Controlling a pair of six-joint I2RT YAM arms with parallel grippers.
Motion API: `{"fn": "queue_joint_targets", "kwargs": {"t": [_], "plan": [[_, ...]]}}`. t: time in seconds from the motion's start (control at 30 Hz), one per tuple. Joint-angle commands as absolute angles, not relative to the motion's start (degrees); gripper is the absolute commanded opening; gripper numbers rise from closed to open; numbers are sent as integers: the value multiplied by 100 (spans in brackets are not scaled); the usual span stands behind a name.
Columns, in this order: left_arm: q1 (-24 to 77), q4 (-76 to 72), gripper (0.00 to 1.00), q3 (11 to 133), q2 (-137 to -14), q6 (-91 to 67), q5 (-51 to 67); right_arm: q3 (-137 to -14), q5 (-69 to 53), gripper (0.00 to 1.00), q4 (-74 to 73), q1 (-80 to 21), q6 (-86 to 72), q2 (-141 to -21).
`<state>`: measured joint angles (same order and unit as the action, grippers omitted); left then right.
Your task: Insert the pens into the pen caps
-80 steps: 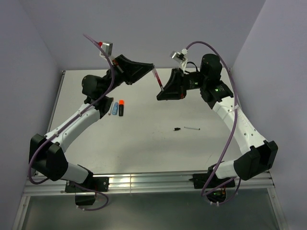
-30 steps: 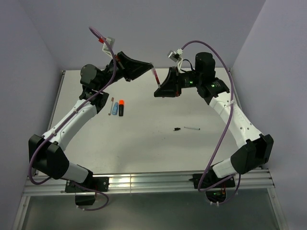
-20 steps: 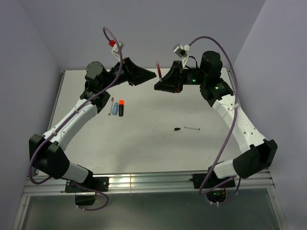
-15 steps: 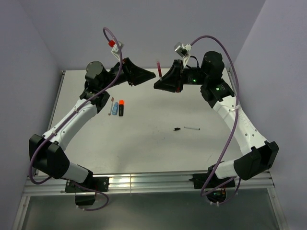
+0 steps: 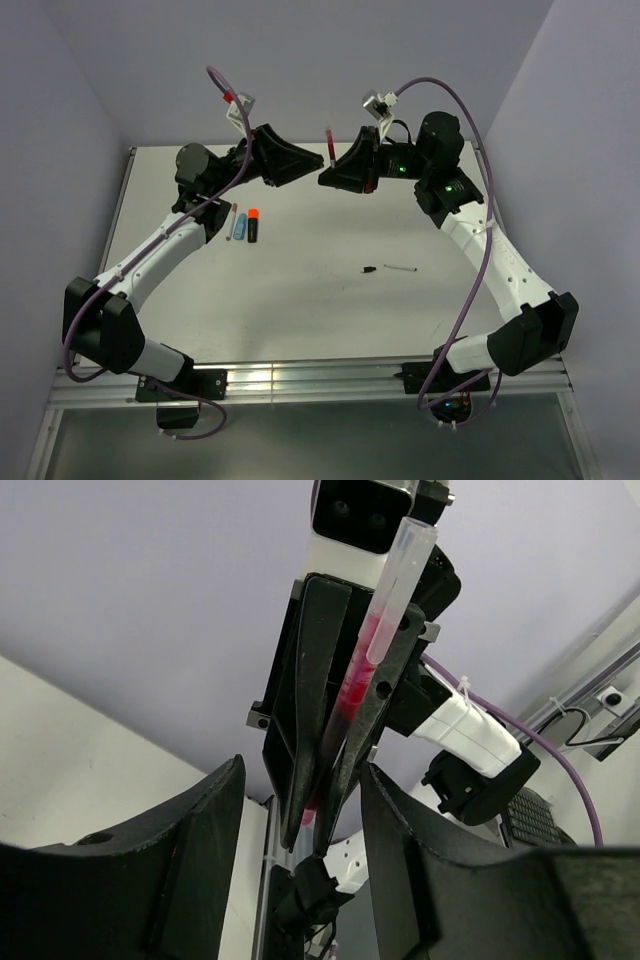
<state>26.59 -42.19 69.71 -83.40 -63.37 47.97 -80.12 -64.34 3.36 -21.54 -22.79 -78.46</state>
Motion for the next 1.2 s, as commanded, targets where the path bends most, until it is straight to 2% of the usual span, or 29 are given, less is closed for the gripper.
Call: {"fn": "queue_joint_targets", "kwargs": {"t": [0.0, 0.2, 0.37, 0.5, 0.53, 0.63, 0.77, 0.8, 0.83, 0.9, 1.07, 1.1, 1.17], "plan": [[2724, -4641, 53, 7066, -8191, -6355, 4755, -7998, -6425, 0, 800, -2224, -2435, -7752], [2830, -4421, 51, 7303, -8358, -6161, 4412, -7875, -6434, 0, 809, -2364, -2443, -7726], [2971, -4640, 42, 7409, -8481, -6205, 4351, -7778, -6407, 0, 844, -2399, -2487, -7752], [2997, -4632, 25, 7453, -8517, -6196, 4342, -7778, -6407, 0, 870, -2399, -2514, -7761], [2997, -4623, 15, 7444, -8525, -6205, 4342, -7778, -6407, 0, 870, -2399, -2514, -7761], [2988, -4404, 0, 7400, -8482, -6109, 4359, -7787, -6372, 0, 870, -2391, -2531, -7761], [2796, -3466, 0, 7313, -8280, -5602, 4561, -7664, -6337, 34, 826, -2329, -2496, -7691], [2604, -3080, 0, 7330, -8218, -5364, 4596, -7551, -6337, 52, 757, -2277, -2479, -7664], [2488, -2032, 0, 7356, -8166, -5083, 4631, -7489, -6337, 61, 712, -2137, -2435, -7621], [2103, -1016, 0, 7426, -8033, -4108, 4641, -7392, -6319, 77, 276, -1935, -2137, -7506], [1162, 2426, 0, 7795, -8295, -1405, 4404, -7550, -5468, 84, -1719, -1389, -529, -7296], [899, 3331, 0, 8013, -8584, -684, 3951, -7489, -5293, 85, -1923, -1284, -345, -7225], [652, 3836, 0, 8182, -8883, -155, 3650, -7427, -5169, 86, -2064, -1170, -247, -7164]]}}
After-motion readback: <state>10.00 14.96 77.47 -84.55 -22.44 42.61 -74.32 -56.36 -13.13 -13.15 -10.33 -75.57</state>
